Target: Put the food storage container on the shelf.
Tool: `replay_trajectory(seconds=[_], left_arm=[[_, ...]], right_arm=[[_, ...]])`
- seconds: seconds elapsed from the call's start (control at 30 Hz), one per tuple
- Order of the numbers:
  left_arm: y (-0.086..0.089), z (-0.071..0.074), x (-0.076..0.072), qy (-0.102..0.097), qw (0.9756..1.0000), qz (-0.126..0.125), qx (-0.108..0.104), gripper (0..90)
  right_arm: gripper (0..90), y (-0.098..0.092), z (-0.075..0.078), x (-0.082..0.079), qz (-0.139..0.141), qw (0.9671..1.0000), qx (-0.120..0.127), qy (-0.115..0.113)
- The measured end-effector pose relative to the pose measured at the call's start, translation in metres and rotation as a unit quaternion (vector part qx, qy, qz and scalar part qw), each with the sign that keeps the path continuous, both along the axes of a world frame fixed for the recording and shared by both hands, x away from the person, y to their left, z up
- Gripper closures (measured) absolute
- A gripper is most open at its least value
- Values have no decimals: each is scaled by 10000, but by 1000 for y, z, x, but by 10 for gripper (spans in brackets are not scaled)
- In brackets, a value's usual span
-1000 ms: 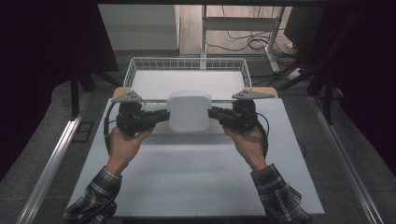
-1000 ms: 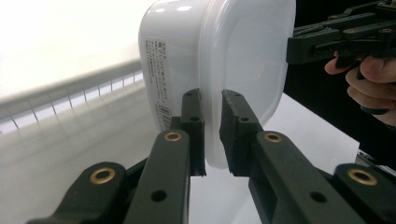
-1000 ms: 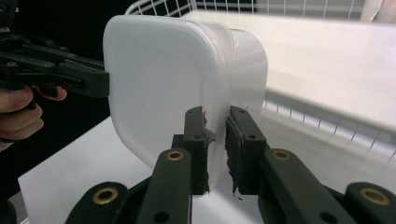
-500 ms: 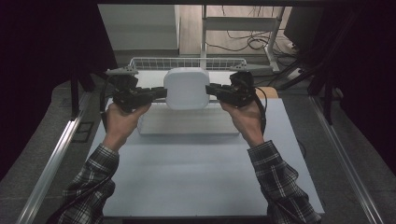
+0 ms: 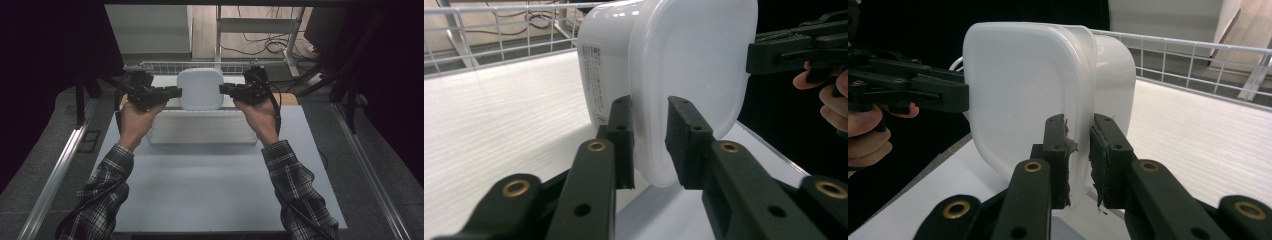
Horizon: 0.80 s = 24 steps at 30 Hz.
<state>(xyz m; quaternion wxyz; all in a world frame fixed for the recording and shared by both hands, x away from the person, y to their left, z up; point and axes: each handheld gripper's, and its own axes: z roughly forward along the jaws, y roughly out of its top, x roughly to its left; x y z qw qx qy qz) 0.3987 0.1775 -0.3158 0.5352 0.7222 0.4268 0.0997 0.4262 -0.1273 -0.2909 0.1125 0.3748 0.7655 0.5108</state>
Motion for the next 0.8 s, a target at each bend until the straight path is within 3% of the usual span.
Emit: replay_trajectory(seconds=[0.43,0.8], left_arm=[[-5,3,11,82,9998,-75,-151,584],[-12,-1,23,214,9997,53,142,559]], right_arm=[[663,2,0,10,-89,10000,20,9],[605,6,-2,22,-197,9998,-28,99]])
